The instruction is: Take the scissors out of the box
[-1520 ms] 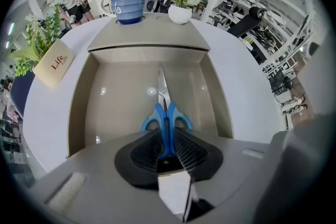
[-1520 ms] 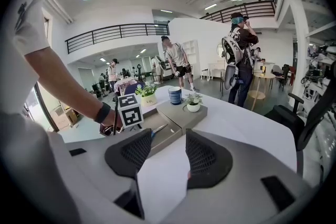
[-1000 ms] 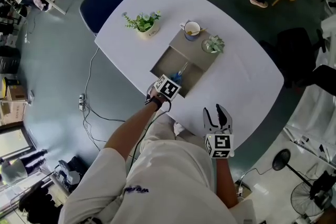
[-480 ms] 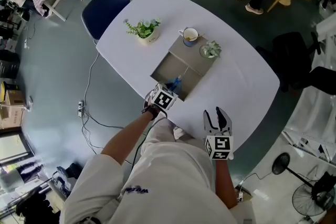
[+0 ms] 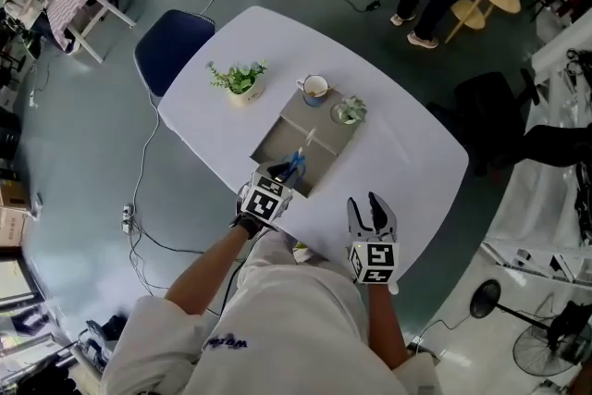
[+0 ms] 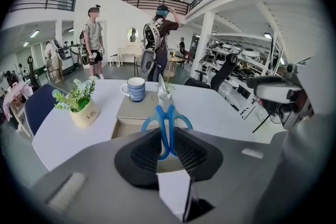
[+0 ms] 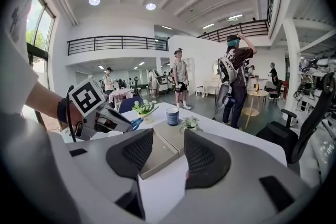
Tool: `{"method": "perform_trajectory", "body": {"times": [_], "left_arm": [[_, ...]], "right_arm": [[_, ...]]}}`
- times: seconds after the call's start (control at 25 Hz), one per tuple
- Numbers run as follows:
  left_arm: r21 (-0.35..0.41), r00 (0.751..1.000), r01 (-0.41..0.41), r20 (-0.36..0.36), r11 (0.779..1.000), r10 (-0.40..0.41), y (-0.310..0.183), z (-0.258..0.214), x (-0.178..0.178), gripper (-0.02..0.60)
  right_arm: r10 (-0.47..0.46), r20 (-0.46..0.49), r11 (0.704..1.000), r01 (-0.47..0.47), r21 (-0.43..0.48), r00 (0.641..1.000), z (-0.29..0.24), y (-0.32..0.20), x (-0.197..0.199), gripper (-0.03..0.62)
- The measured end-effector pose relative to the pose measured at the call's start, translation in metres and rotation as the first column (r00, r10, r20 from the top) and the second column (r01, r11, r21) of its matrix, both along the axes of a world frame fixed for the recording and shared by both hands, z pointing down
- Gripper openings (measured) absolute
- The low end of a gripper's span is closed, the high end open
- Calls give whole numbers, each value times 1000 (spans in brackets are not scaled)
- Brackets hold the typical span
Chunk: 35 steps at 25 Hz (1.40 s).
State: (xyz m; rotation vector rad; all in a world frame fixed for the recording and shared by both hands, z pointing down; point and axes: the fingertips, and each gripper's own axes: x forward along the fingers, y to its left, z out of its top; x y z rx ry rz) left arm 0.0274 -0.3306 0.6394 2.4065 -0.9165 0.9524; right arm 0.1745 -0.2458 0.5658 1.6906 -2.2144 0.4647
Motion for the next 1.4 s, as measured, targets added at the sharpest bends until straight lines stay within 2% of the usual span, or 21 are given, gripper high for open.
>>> {"method": "perform_trajectory", "body": {"times": [0.44, 0.68, 0.84, 1.04, 1.4], "left_arm": [[160, 988, 20, -156, 987, 5, 6, -98, 9, 80], [277, 973, 38, -228, 960, 27, 6, -157, 7, 80], [323, 965, 47, -258, 945, 40, 9, -178, 2, 80], [371, 953, 75, -300, 926, 43, 15, -203, -5, 80], [437, 936, 112, -347, 893, 53, 16, -241, -7, 80]], "right_arm": [[6, -30, 992, -3, 123, 1000, -60, -14, -2, 167], [18, -21, 978, -14, 207, 1000, -99, -14, -8, 103], [21, -48, 962, -7, 274, 999, -129, -19, -8, 55], [19, -45, 952, -4, 305, 999, -150, -21, -5, 14], [-32, -67, 941, 53, 334, 997, -172, -28, -12, 3]]}}
